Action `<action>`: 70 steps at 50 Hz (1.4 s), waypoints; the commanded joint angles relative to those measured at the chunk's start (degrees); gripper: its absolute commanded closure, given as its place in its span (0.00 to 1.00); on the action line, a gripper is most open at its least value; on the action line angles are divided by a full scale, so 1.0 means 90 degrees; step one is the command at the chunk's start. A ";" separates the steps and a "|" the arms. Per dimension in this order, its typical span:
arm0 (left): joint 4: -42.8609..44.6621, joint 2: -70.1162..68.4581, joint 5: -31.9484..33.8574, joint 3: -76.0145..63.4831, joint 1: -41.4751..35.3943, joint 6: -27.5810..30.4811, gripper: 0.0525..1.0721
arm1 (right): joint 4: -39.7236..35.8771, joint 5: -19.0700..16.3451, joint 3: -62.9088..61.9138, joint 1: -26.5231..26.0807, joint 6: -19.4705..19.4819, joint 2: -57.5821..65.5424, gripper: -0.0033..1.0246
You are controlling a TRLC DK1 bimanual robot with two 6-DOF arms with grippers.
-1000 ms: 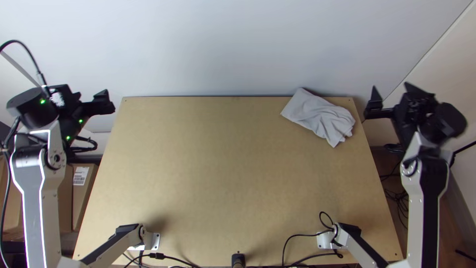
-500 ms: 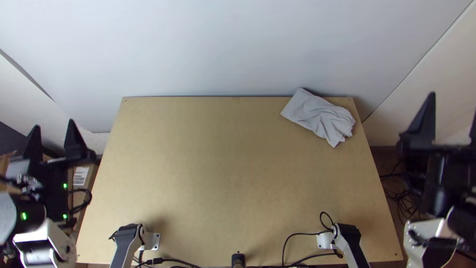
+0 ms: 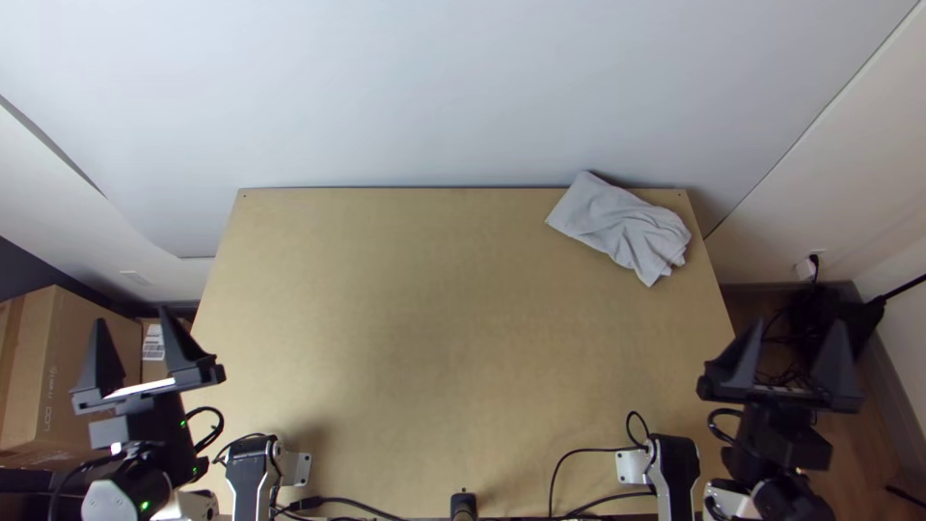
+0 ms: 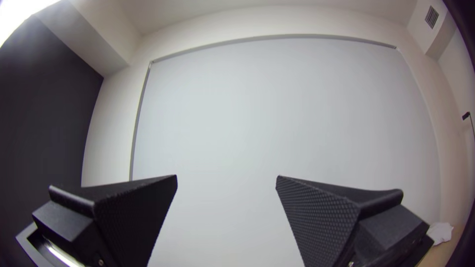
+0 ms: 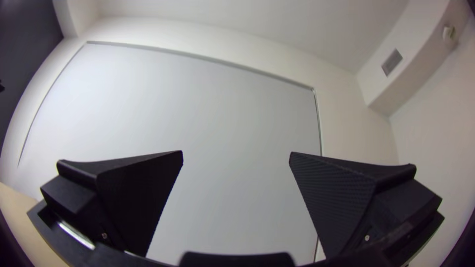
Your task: Fold the t-shirt
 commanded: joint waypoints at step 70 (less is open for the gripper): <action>-0.0028 -0.0035 0.0067 -0.3722 -0.0744 -0.0555 0.05 | -0.2153 0.0553 -0.3054 -0.0418 0.1209 -0.0069 0.04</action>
